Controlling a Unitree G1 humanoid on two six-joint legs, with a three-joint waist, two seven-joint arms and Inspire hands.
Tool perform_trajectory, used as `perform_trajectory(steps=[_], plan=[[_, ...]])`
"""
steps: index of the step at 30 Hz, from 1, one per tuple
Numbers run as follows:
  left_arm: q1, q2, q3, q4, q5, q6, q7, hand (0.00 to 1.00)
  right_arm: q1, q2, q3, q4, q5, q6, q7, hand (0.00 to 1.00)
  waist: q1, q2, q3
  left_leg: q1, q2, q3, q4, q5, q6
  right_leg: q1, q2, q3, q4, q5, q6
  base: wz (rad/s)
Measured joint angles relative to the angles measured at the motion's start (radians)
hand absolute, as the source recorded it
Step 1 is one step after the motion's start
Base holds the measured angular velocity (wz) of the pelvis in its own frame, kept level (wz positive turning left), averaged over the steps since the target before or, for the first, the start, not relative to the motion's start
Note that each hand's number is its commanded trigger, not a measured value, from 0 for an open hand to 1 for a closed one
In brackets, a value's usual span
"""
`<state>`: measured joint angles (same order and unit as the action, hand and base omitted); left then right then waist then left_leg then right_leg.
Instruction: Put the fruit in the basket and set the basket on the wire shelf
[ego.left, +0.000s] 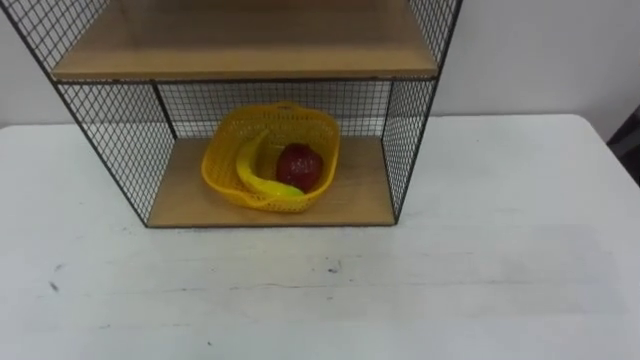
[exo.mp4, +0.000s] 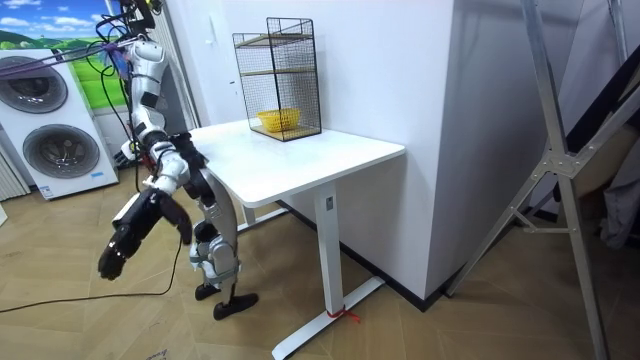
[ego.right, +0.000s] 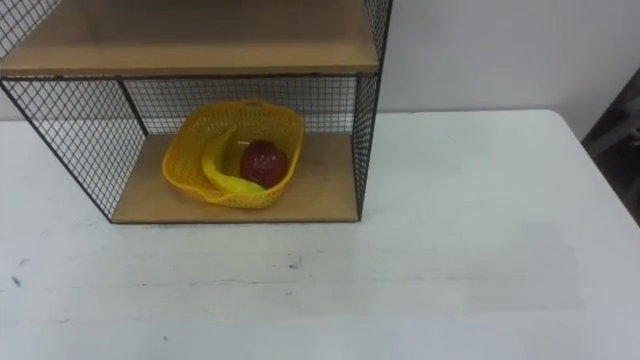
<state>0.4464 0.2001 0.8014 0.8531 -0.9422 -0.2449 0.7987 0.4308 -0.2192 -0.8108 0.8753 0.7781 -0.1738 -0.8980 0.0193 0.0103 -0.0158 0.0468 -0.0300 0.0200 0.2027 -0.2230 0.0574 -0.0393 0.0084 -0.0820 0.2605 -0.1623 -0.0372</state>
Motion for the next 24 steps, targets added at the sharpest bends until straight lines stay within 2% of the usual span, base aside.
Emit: perform_trajectory(steps=[1, 4, 6, 7, 9, 11, 13, 15, 18, 21, 24], plan=[[0.0, -0.005, -0.01, 0.024, 0.017, 0.002, -0.016, 0.0, -0.003, 0.006, 0.011, 0.03, 0.002, 0.0, 0.014, 0.0, 0.0, 0.0, 0.0, 0.002, 0.0, -0.001, 0.0, -0.001, 0.0, 0.004, 0.0, 0.0, -0.003, 0.0, 0.0, 0.06], [0.005, -0.045, -0.123, 0.142, 0.133, 0.031, -0.101, 0.0, -0.021, 0.042, 0.107, 0.183, 0.002, 0.003, 0.088, 0.0, -0.012, 0.0, 0.0002, 0.012, 0.0, -0.001, 0.001, -0.001, 0.0, 0.018, 0.0, 0.002, -0.008, 0.002, 0.002, 0.01], [-0.004, -0.067, -0.212, 0.208, 0.24, 0.089, -0.179, 0.0, -0.055, 0.072, 0.169, 0.258, -0.003, 0.037, 0.128, 0.0, -0.024, -0.002, 0.0005, 0.02, -0.001, -0.003, 0.002, -0.002, 0.001, 0.027, -0.001, 0.001, -0.008, 0.002, 0.004, 0.0], [-0.01, -0.069, -0.227, 0.224, 0.267, 0.101, -0.201, 0.0, -0.067, 0.073, 0.18, 0.274, -0.004, 0.049, 0.14, 0.0, -0.028, -0.002, 0.0006, 0.02, -0.001, -0.003, 0.002, -0.002, 0.001, 0.027, -0.001, 0.0, -0.009, 0.002, 0.005, 0.0], [-0.028, -0.07, -0.287, 0.273, 0.426, 0.134, -0.289, 0.0, -0.11, 0.071, 0.256, 0.336, -0.072, 0.083, 0.203, 0.0, -0.044, -0.004, 0.0017, 0.031, -0.001, -0.001, 0.0, -0.002, 0.002, 0.038, -0.002, -0.003, -0.014, 0.005, 0.005, -0.02], [-0.049, -0.07, -0.33, 0.287, 0.512, 0.161, -0.355, 0.0, -0.13, 0.066, 0.326, 0.373, -0.142, 0.115, 0.27, 0.0, -0.043, -0.007, 0.0023, 0.039, -0.001, -0.003, -0.001, -0.002, 0.003, 0.05, -0.001, -0.003, -0.02, 0.006, 0.006, 0.0], [-0.072, -0.069, -0.376, 0.3, 0.598, 0.187, -0.411, 0.0, -0.157, 0.064, 0.406, 0.393, -0.22, 0.148, 0.338, 0.0, -0.041, -0.014, 0.008, 0.048, -0.001, -0.002, -0.004, -0.002, 0.004, 0.056, -0.001, -0.003, -0.022, 0.007, 0.005, 0.0], [-0.099, -0.068, -0.438, 0.304, 0.73, 0.236, -0.472, 0.0, -0.198, 0.063, 0.489, 0.411, -0.371, 0.187, 0.422, 0.0, -0.035, -0.022, 0.0108, 0.052, -0.001, -0.001, -0.004, -0.002, 0.004, 0.06, 0.001, -0.001, -0.025, 0.009, 0.005, 0.0], [-0.142, -0.069, -0.516, 0.293, 0.862, 0.284, -0.519, 0.0, -0.239, 0.061, 0.583, 0.413, -0.519, 0.217, 0.51, 0.0, -0.037, -0.026, 0.0128, 0.051, 0.002, -0.001, -0.004, -0.002, 0.003, 0.062, 0.004, -0.003, -0.045, 0.018, 0.006, 0.0], [-0.186, -0.069, -0.57, 0.284, 0.947, 0.305, -0.555, 0.0, -0.281, 0.061, 0.662, 0.423, -0.632, 0.239, 0.594, 0.0, -0.037, -0.027, 0.0198, 0.051, 0.003, -0.001, -0.006, 0.001, 0.008, 0.074, 0.01, 0.001, -0.061, 0.03, 0.004, 0.0], [-0.22, -0.068, -0.62, 0.288, 0.979, 0.307, -0.573, 0.0, -0.307, 0.061, 0.714, 0.436, -0.726, 0.242, 0.657, 0.0, -0.037, -0.026, 0.0206, 0.054, 0.003, 0.0, -0.006, 0.002, 0.009, 0.075, 0.011, 0.003, -0.058, 0.031, 0.004, -0.02]])
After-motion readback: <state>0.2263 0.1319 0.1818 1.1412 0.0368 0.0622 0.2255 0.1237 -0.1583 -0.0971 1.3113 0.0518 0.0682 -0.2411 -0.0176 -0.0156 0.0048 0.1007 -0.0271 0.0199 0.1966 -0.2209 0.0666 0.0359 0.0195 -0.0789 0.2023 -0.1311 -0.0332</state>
